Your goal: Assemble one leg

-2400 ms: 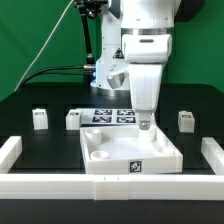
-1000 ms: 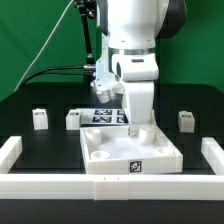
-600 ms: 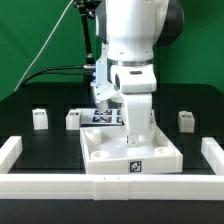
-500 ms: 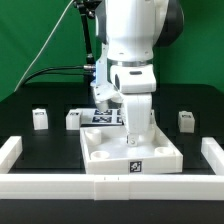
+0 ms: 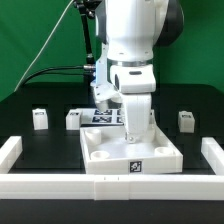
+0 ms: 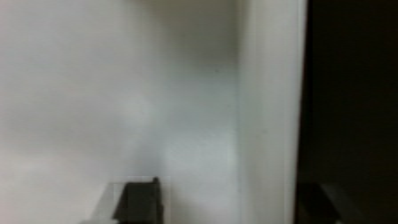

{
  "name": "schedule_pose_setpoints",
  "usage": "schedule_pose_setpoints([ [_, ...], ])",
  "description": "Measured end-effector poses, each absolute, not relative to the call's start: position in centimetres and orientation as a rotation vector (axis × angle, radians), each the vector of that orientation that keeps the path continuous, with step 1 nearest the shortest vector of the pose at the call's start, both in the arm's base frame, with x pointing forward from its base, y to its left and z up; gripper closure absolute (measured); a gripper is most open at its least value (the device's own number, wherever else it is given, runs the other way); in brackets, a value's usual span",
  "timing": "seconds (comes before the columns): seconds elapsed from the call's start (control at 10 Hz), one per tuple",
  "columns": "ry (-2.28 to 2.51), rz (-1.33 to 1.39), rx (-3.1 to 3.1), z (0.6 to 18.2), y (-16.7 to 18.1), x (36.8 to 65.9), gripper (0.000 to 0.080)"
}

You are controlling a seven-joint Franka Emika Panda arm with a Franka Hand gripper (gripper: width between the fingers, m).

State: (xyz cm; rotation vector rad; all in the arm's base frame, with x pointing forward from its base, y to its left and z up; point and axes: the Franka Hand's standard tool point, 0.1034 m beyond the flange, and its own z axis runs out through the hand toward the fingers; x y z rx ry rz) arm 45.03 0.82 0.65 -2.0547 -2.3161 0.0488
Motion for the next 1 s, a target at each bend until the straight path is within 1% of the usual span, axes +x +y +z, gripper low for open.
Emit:
schedule_pose_setpoints([
  [0.1, -2.316, 0.049, -2.054, 0.6, 0.8, 45.0, 0.0552],
  [0.2, -2.319, 0.043, -2.057, 0.7, 0.8, 45.1, 0.0725],
  [0.3, -2.321, 0.037, -2.059, 0.8, 0.8, 45.2, 0.0738],
  [0.8, -2.320, 0.029, -2.067, 0.8, 0.9, 45.4, 0.0738],
  [1.0, -2.279, 0.012, -2.115, 0.8, 2.3, 46.2, 0.0738],
])
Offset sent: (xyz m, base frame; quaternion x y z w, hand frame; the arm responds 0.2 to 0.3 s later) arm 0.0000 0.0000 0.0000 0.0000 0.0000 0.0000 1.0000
